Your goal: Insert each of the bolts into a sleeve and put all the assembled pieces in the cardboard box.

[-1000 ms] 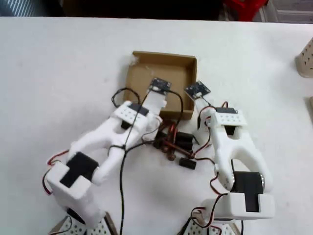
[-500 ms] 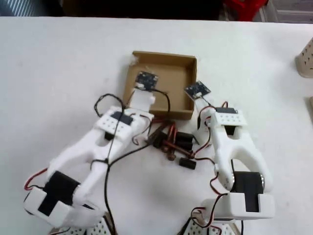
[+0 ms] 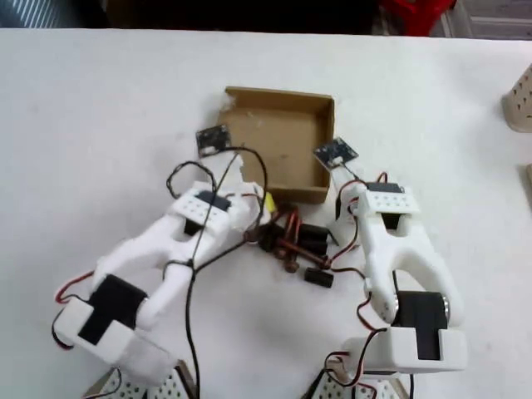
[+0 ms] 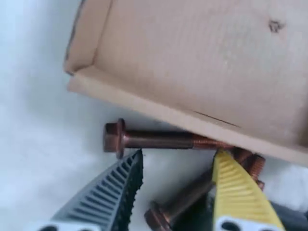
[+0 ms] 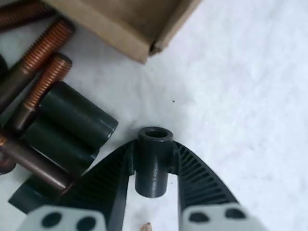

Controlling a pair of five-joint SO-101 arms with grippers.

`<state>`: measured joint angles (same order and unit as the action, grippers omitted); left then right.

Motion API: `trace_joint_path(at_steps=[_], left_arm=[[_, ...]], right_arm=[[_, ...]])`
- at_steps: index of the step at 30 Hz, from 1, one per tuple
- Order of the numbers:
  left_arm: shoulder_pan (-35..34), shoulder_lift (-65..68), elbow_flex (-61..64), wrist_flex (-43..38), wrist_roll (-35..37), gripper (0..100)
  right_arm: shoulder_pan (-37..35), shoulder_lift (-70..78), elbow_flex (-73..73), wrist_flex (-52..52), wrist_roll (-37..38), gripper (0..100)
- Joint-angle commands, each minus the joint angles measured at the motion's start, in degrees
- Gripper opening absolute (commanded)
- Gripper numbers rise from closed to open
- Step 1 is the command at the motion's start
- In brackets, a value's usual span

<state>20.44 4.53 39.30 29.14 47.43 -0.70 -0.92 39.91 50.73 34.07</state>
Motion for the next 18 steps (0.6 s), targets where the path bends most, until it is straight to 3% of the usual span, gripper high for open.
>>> trace_joint_path(at_steps=[1, 11, 18], left_arm=[[0.04, 1.01, -4.22, -1.23, 2.81, 26], [-6.11, 2.07, -4.84, -3.69, 8.35, 26], [-6.55, 2.15, -4.48, -3.25, 8.44, 26]], right_arm=[[0.57, -1.45, -1.32, 0.13, 0.88, 1.7], [0.57, -1.45, -1.23, 0.13, 0.88, 1.7], [0.57, -1.45, -1.14, 0.13, 0.88, 1.7]])
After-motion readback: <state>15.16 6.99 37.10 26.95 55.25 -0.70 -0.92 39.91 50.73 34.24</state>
